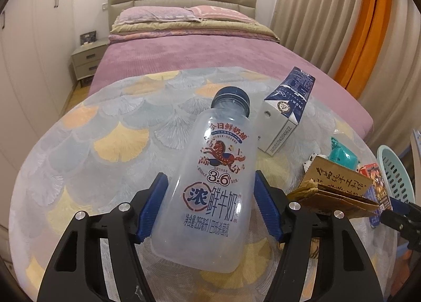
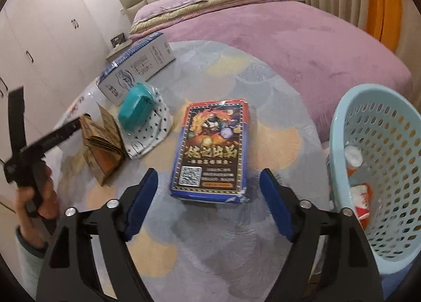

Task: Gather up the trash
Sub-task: 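Grasp the clear milk bottle with the left tool while the right tool grasps the printed card box, then carry the bottle and card box over the blue basket and open both tools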

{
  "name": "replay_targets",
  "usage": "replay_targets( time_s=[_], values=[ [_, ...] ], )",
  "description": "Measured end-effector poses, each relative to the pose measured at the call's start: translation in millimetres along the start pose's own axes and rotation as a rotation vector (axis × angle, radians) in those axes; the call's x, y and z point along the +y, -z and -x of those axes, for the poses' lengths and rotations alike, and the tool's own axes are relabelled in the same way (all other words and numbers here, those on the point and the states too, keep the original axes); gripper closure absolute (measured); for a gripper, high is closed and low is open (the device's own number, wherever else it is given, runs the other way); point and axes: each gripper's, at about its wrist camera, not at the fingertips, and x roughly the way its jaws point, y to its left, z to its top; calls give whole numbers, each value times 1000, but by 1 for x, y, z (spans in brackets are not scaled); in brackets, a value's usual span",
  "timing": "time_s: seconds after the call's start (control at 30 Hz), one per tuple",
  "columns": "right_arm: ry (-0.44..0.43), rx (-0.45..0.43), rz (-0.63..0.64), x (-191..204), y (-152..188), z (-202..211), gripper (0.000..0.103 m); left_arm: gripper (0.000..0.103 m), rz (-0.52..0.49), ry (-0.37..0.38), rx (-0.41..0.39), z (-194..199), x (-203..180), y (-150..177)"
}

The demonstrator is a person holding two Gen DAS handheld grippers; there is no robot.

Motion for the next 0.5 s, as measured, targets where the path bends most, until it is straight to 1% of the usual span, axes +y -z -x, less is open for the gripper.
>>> replay_targets(
  time_s=[0.13, 0.17, 0.2, 0.23, 0.27, 0.37, 0.5],
  values=[
    [66, 8, -18, 10, -9, -9, 27, 39, 3, 5, 15, -3, 0, -1],
    [78, 8, -11, 14, -12, -12, 29, 39, 5, 7, 19, -4, 1, -2],
    [84, 9, -5, 17, -13, -13, 37, 39, 10, 7, 22, -4, 1, -3],
    [93, 15, 6, 21, -14, -15, 41, 39, 18, 8, 23, -4, 2, -4],
    [110, 13, 24, 25, -14, -16, 44, 39, 23, 8, 22, -3, 2, -4],
    [110, -4, 54, 32, -15, -13, 45, 43, 45, 29, 15, 0, 3, -3],
    [104, -59, 77, 34, -17, 4, 45, 49, 80, 55, -41, 19, 3, -7]
  ],
)
